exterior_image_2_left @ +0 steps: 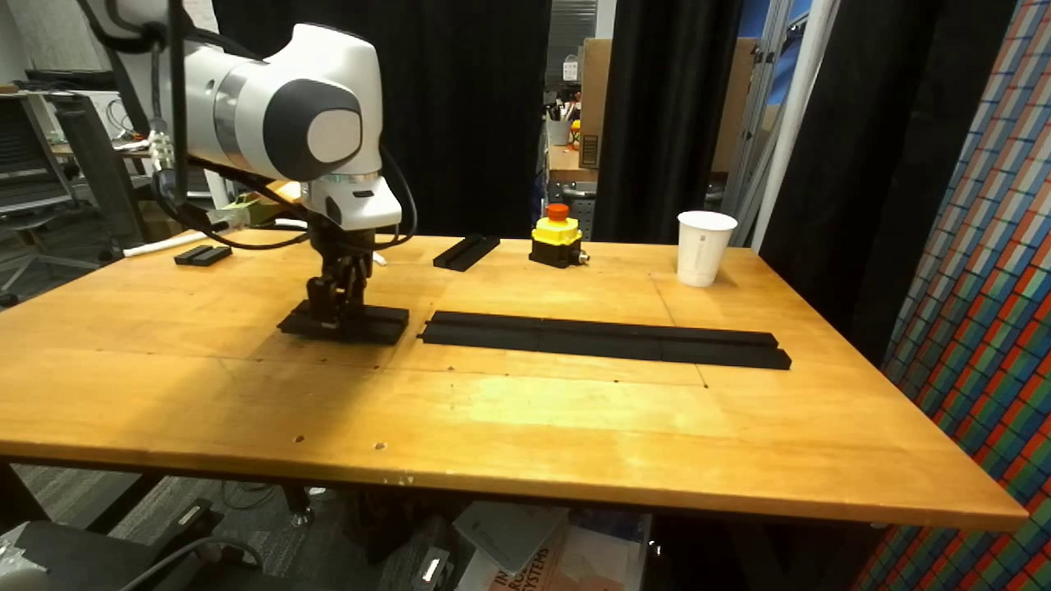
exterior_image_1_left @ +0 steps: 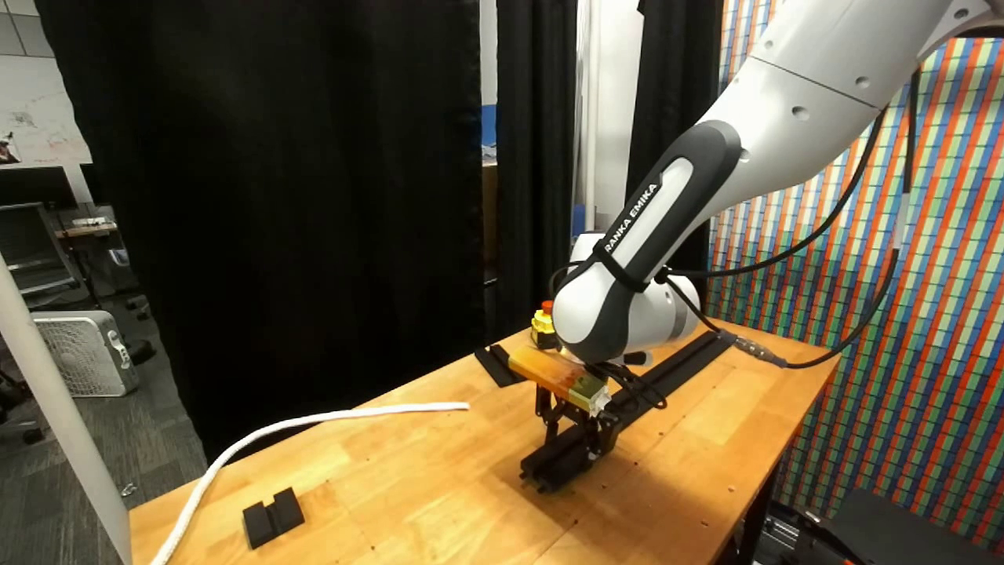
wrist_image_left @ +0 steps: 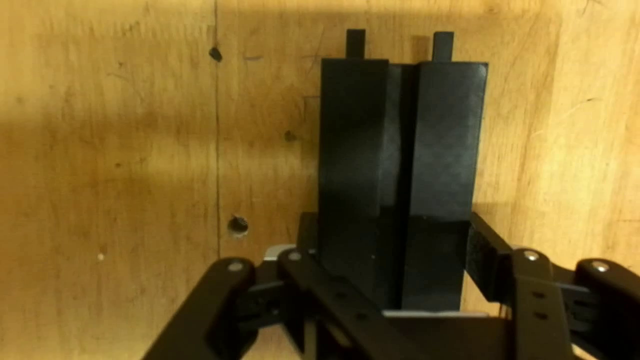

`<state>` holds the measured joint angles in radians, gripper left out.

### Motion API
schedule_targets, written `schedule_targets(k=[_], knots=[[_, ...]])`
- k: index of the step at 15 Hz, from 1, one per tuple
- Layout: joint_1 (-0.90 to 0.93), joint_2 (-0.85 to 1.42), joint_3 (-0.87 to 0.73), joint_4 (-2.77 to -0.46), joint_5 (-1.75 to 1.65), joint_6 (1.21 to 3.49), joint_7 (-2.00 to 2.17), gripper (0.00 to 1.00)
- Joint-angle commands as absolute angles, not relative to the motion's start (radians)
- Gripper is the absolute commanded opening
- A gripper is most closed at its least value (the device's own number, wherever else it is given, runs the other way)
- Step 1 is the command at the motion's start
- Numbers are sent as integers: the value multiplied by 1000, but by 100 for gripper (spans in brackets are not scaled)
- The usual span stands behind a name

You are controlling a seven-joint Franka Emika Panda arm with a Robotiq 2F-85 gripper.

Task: Put the black objects in a line

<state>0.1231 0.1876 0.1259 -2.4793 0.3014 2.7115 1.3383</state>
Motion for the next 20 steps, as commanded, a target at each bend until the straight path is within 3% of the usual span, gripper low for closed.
schedule_targets(k=[1,20], knots=[[117,155,124,-2478,335,2680,1268,45],[114,173,98,-2416,339,2616,1245,45]])
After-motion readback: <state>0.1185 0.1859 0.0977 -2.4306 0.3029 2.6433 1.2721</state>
